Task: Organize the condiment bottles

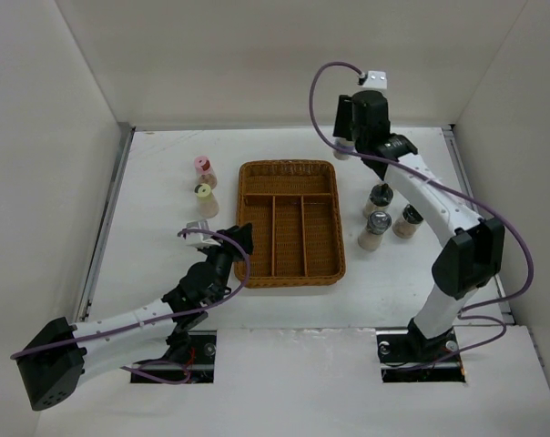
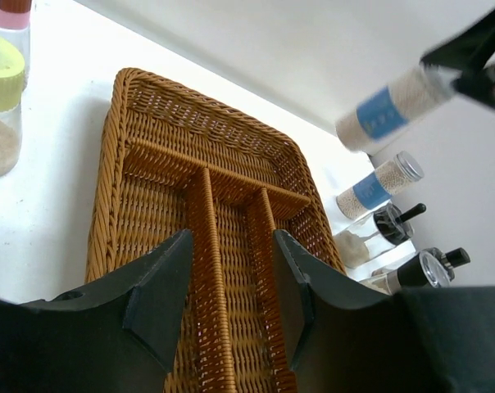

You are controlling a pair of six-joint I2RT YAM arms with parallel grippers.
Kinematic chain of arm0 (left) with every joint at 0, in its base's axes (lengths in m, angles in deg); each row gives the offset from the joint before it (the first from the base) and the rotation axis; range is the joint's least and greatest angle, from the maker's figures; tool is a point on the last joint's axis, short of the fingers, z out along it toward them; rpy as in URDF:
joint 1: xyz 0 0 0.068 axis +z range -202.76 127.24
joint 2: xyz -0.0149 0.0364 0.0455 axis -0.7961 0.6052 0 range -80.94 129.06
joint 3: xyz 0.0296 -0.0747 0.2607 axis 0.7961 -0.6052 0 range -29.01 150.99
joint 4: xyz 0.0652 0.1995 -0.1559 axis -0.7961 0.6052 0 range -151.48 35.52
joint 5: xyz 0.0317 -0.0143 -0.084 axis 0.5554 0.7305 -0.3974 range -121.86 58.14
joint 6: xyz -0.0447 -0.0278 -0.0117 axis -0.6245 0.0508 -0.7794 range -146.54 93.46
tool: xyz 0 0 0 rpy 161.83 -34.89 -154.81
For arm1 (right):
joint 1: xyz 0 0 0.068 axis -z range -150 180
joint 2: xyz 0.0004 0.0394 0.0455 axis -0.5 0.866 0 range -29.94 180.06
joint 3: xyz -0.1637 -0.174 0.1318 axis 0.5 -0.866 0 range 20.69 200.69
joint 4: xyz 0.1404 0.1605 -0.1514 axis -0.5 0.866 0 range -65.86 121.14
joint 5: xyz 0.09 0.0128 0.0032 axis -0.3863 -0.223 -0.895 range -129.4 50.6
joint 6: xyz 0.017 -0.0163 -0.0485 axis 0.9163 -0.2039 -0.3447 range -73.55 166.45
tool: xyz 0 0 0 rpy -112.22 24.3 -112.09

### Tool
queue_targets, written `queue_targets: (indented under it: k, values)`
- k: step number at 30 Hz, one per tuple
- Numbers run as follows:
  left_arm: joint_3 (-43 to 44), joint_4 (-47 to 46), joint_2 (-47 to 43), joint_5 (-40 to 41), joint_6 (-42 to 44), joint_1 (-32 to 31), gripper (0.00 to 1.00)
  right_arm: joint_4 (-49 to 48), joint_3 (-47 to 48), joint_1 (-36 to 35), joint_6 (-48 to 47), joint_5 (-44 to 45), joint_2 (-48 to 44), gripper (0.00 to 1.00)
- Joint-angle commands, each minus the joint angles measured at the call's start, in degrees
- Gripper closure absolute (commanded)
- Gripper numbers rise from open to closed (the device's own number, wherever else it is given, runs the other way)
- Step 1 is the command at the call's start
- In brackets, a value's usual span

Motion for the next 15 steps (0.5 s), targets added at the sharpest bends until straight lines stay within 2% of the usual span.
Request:
queue_targets:
  k: [1,9,15]
  values:
    - [-1.19,-1.7,-0.97,0.47,-1.4,0.29,0.59,-7.7,6.23,-5.3,-0.22,-0.16,0.19,0.58]
    - [-1.71,-1.61,-1.41,0.29,-2.01,0.47,0.58,-6.21,22.31,-14.88,0.93,-3.15,14.51,0.58]
    - [-1.72,-1.61,-1.15,0.29,-2.19,0.65,0.57,-6.47,26.02,-18.32,2.06,-5.08,21.03,0.57]
